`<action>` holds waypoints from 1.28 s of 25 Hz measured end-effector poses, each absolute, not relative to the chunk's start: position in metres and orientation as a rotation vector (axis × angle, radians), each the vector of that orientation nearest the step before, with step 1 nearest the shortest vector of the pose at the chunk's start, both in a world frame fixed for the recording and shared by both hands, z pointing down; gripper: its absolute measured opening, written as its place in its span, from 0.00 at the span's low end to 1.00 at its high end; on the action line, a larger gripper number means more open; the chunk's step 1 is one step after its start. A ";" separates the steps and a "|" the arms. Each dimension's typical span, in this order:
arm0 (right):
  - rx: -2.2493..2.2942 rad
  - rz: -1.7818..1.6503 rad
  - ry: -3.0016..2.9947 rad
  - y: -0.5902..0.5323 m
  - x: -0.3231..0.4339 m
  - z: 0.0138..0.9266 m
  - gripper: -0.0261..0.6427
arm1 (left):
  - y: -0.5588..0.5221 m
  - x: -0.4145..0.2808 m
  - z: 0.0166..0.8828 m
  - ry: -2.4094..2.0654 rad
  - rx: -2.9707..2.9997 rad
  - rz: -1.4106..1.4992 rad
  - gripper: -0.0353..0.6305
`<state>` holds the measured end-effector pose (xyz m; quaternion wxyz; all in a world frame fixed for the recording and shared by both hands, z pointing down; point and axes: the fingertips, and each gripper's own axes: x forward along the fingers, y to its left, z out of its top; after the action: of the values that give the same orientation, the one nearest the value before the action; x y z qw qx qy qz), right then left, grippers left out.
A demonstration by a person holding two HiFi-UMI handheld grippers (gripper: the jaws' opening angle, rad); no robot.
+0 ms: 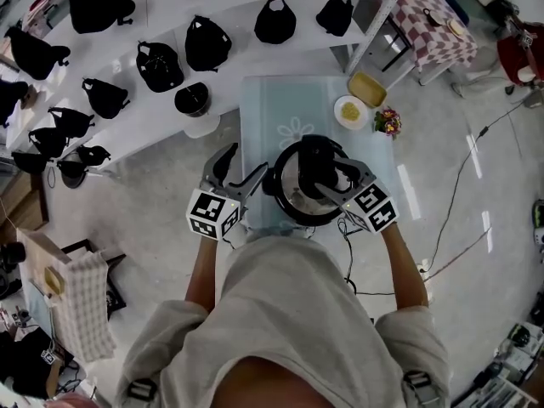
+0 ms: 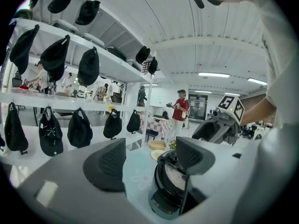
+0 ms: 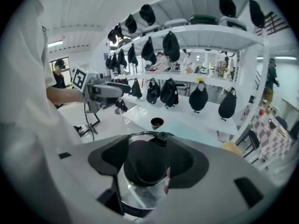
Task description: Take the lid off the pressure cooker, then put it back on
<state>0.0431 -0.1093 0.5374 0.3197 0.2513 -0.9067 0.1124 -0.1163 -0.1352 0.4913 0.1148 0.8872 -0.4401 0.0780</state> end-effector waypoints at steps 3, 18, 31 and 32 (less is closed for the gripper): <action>0.878 0.350 -2.434 -0.121 0.060 0.526 0.38 | -0.137 -0.114 0.491 -1.292 2.603 0.228 0.55; 1.706 0.297 -2.323 -0.132 0.163 0.487 0.04 | -0.155 -0.121 0.496 -1.466 2.576 0.251 0.09; 1.693 0.325 -2.311 -0.133 0.167 0.497 0.04 | -0.160 -0.116 0.513 -1.469 2.555 0.322 0.07; 1.684 0.327 -2.312 -0.133 0.166 0.499 0.04 | -0.160 -0.115 0.513 -1.467 2.555 0.323 0.07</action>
<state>0.1662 -0.1329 0.4986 0.1311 0.5799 -0.7962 0.1125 -0.1152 -0.1604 0.5131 0.0885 0.8587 -0.4930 0.1084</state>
